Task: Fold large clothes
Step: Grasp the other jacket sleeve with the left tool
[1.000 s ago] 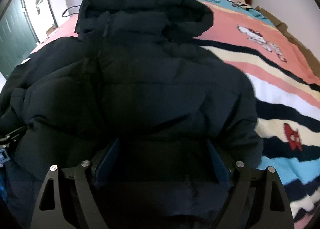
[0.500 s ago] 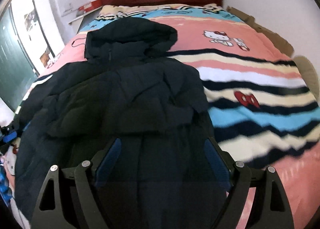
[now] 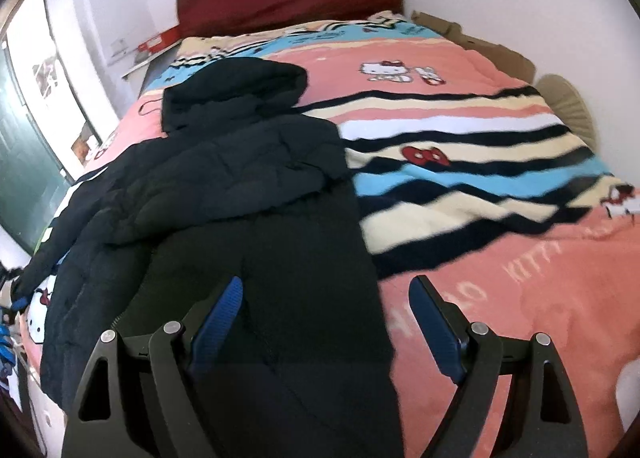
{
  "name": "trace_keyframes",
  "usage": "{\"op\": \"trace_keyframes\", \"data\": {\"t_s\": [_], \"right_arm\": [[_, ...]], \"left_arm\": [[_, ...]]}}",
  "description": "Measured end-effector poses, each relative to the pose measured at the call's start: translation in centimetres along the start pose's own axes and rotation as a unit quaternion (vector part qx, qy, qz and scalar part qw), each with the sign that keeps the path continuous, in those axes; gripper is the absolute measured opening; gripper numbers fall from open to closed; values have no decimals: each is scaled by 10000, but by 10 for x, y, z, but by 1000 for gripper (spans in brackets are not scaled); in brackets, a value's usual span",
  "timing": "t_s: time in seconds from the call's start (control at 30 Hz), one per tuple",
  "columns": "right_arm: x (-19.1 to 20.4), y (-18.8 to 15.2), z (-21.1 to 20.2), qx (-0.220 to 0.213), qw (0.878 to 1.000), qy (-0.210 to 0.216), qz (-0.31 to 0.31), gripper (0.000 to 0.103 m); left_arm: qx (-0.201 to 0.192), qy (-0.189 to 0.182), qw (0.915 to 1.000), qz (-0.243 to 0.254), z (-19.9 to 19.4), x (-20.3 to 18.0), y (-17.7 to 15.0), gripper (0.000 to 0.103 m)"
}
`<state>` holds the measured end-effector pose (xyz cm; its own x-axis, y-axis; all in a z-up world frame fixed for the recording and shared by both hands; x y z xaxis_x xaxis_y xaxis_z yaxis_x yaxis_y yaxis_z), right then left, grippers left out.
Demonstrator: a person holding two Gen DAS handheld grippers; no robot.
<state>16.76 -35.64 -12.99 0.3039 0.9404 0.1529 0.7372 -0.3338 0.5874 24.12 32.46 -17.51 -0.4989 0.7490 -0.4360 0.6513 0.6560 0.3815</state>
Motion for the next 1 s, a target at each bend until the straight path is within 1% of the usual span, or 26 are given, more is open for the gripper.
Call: {"op": "trace_keyframes", "data": {"t_s": [0.07, 0.17, 0.27, 0.3, 0.33, 0.43, 0.47, 0.5, 0.53, 0.57, 0.6, 0.63, 0.7, 0.8, 0.9, 1.0], "right_arm": [[-12, -4, -3, 8, 9999, -63, 111, 84], [-26, -9, -7, 5, 9996, -140, 226, 84], [-37, -10, -10, -15, 9993, -174, 316, 84], [-41, -11, -11, -23, 9992, -189, 338, 84], [-44, -12, -12, -32, 9992, -204, 354, 84], [-55, -14, -15, -34, 9988, -288, 382, 84], [-58, -14, -15, -31, 9987, -320, 386, 84], [-63, -14, -15, -28, 9986, -360, 400, 84], [-67, -15, -15, -24, 9983, -388, 424, 84], [-71, -15, -15, -22, 9981, -411, 453, 84], [-74, -16, -14, -20, 9979, -432, 492, 84], [-78, -16, -14, -17, 9976, -443, 534, 84], [-82, -17, -12, -13, 9973, -437, 587, 84], [-83, -19, -9, 7, 9975, -409, 582, 84], [-79, -18, -9, -10, 9979, -354, 545, 84], [-76, -17, -12, -62, 9982, -306, 506, 84]], "left_arm": [[1, -31, 9992, -388, -1, 29, 9, 82], [-64, -153, 9953, -951, -1, 63, 19, 82], [-80, -380, 9911, -1273, 4, 81, 32, 82], [-83, -447, 9893, -1384, 7, 86, 35, 80], [-118, -541, 9860, -1570, 10, 92, 39, 80], [-260, -746, 9782, -1918, 14, 101, 49, 78], [-282, -767, 9769, -1972, 15, 101, 51, 74], [-310, -789, 9755, -2031, 16, 103, 54, 65], [-328, -811, 9739, -2096, 17, 106, 56, 60], [-347, -834, 9726, -2140, 16, 107, 56, 48], [-363, -869, 9718, -2163, 16, 107, 57, 39], [-387, -921, 9709, -2176, 15, 107, 59, 36], [-416, -941, 9721, -2107, 13, 104, 62, 24], [-498, -852, 9782, -1830, 7, 92, 67, 17], [-654, -687, 9869, -1309, -5, 69, 74, 15], [-796, -617, 9919, -772, -19, 39, 79, 15]]}}
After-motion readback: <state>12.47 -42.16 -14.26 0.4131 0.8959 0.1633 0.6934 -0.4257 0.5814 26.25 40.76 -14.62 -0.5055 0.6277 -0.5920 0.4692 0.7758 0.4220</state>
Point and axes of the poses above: each gripper's, at about its wrist camera, not at the fingertips, and z roughly the way its jaws point, x to its left, y to its top, the point moved 9 cm from there along z, roughly the way its jaws point, and after that the axes turned 6 degrees about z, right-handed, at the moved point
